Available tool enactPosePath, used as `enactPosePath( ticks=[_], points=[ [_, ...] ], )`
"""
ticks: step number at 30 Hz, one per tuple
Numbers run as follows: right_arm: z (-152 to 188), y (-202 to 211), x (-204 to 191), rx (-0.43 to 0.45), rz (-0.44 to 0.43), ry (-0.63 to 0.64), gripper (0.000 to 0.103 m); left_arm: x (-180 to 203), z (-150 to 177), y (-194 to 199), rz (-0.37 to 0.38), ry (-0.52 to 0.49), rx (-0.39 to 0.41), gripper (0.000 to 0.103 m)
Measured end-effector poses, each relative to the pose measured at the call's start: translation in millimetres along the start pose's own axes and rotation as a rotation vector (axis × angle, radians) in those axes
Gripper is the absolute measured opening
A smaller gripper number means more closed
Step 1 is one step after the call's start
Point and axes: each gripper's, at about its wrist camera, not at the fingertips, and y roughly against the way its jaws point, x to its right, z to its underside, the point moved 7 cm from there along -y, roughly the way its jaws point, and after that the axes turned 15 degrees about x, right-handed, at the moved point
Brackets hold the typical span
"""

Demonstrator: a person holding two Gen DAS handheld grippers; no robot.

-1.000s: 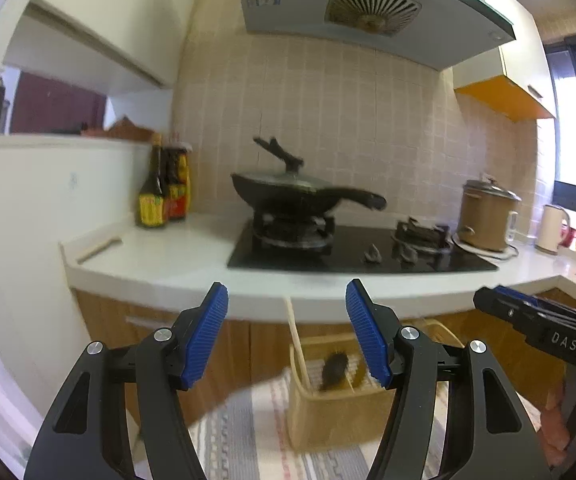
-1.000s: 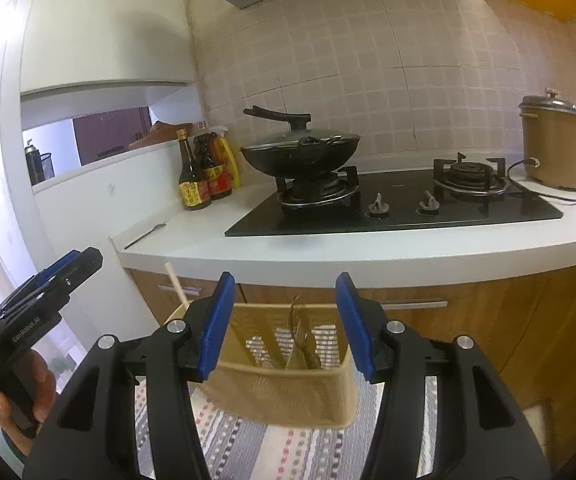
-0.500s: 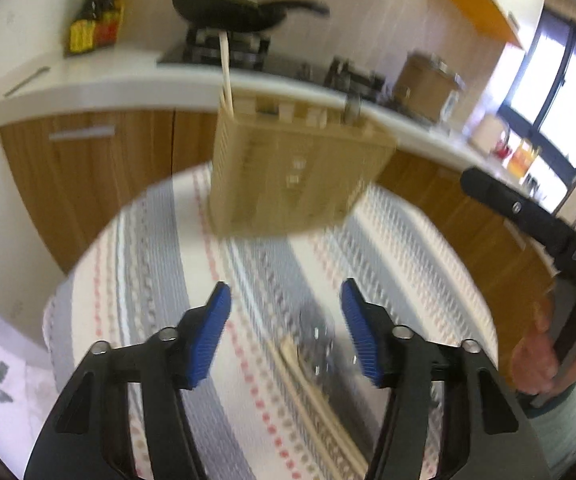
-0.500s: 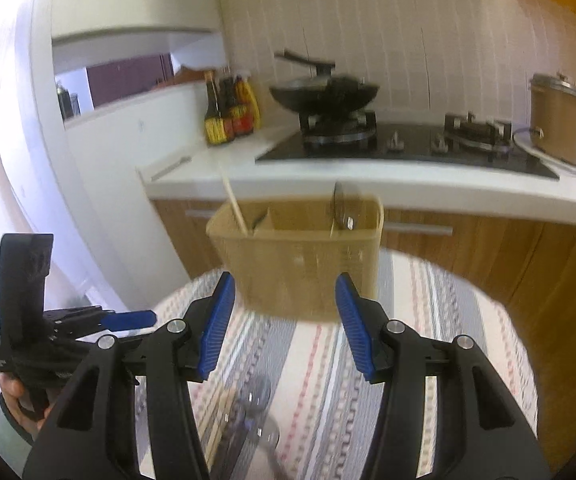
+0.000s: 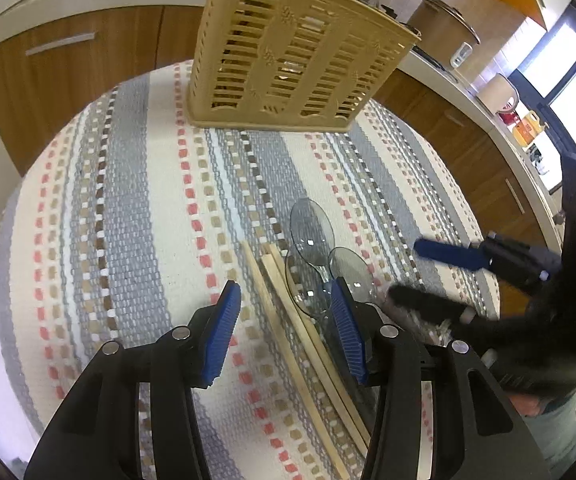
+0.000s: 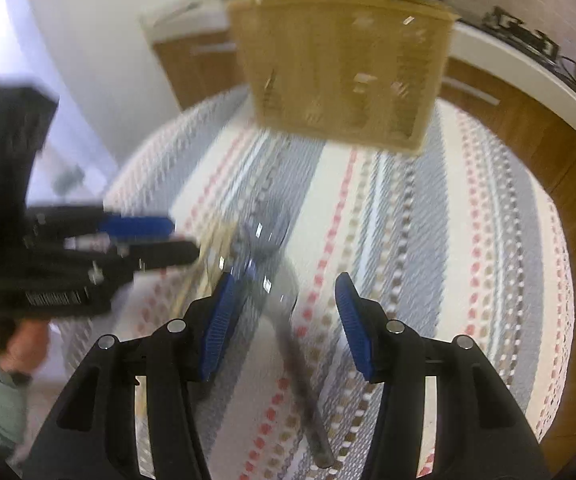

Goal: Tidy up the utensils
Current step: 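Grasp another clear spoon with the right tool while the left tool returns to the chopsticks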

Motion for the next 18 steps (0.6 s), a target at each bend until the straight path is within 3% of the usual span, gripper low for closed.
enactPosePath(
  ticks=[6, 10, 18],
  points=[
    [13.9, -16.2, -6.8, -0.069, 0.040, 0.050, 0.047, 0.0, 0.4, -5.0, 0.024, 0.029, -0.004, 0.045],
    [18.8, -27.7, -3.3, -0.123, 0.065, 0.055, 0.037, -0.3, -1.8, -11.5, 0.021, 0.031, -0.026, 0.044],
    [15.8, -28.5, 19.0, -0.119, 0.118, -0.010, 0.025, -4.5, -1.2, -24.7, 0.009, 0.042, -0.062, 0.044]
  ],
)
